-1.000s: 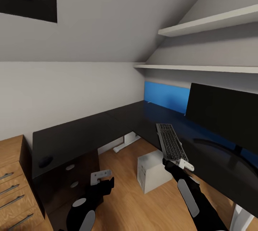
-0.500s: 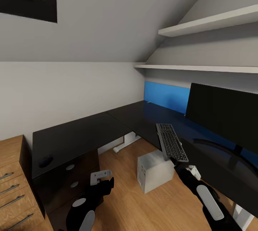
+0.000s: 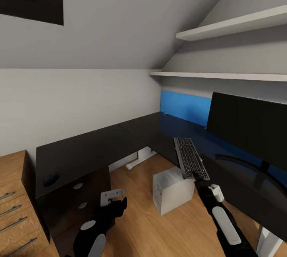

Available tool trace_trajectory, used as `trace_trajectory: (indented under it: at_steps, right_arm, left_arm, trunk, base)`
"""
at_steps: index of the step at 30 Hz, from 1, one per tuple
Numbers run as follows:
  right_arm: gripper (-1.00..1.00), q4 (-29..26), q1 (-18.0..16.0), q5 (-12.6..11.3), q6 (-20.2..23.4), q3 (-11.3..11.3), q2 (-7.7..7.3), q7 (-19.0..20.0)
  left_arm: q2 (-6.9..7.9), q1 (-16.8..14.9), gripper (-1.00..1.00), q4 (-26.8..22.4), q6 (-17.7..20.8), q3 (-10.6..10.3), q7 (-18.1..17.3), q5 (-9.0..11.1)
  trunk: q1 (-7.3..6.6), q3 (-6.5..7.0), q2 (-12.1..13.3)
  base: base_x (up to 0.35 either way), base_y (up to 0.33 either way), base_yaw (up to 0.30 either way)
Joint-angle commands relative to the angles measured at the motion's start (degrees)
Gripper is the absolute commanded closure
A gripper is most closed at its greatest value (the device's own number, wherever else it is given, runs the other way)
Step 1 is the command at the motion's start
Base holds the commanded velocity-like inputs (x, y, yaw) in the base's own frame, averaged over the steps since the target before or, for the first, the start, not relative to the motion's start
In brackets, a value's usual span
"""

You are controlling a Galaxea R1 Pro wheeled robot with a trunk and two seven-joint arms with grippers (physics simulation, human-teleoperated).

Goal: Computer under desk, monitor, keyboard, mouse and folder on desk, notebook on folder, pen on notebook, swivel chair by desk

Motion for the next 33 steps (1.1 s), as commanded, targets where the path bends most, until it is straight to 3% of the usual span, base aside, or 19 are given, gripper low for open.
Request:
trace_trajectory:
  at_steps: [1,4,15,19,21,22,27,33]
  right_arm:
    - [-1.00,0.0,0.0,-0.5,-1.4,-0.1,0.38,0.0]
    - [-1.00,0.3,0.0,-0.7,-7.4,0.1,1.71,0.0]
    - [-1.00,3.1,0.0,-1.4,-11.0,-0.1,3.26,-0.1]
    - [-1.00,3.2,0.0,-6.5,-11.1,0.0,4.04,0.1]
    - [-1.00,3.3,0.0,-11.1,-11.1,0.0,4.38,0.2]
    - [-1.00,3.3,0.0,-12.4,-11.1,0.1,4.47,0.2]
    - [-1.00,3.2,0.0,-15.7,-11.1,0.2,4.87,0.3]
    - [-1.00,2.7,0.0,-18.1,-11.1,0.2,5.49,1.0]
  left_arm:
    - [0.01,0.0,-1.00,-0.1,0.1,-0.1,0.6,0.6]
    - [0.01,0.0,-1.00,-0.1,0.1,-0.1,0.5,0.6]
    - [0.01,0.0,-1.00,-0.1,0.1,-0.2,0.5,0.6]
    - [0.01,0.0,-1.00,-0.1,0.1,-0.1,0.5,0.6]
    - [0.01,0.0,-1.00,-0.1,0.1,-0.1,0.5,0.6]
    - [0.01,0.0,-1.00,-0.1,0.1,-0.1,0.5,0.6]
    - [0.01,0.0,-1.00,-0.1,0.1,-0.1,0.5,0.6]
    - [0.01,0.0,-1.00,-0.1,0.1,-0.1,0.5,0.6]
  trunk:
    - [0.00,-0.07,0.0]
    - [0.00,-0.07,0.0]
    - [0.00,-0.07,0.0]
    - [0.00,-0.07,0.0]
    - [0.00,-0.07,0.0]
    - [0.00,-0.07,0.0]
    - [0.00,-0.07,0.0]
    - [0.00,-0.07,0.0]
  base:
    - [0.000,0.000,0.000]
    - [0.000,0.000,0.000]
    - [0.000,0.000,0.000]
    - [0.000,0.000,0.000]
    - [0.000,0.000,0.000]
    - [0.000,0.000,0.000]
    - [0.000,0.000,0.000]
    - [0.000,0.000,0.000]
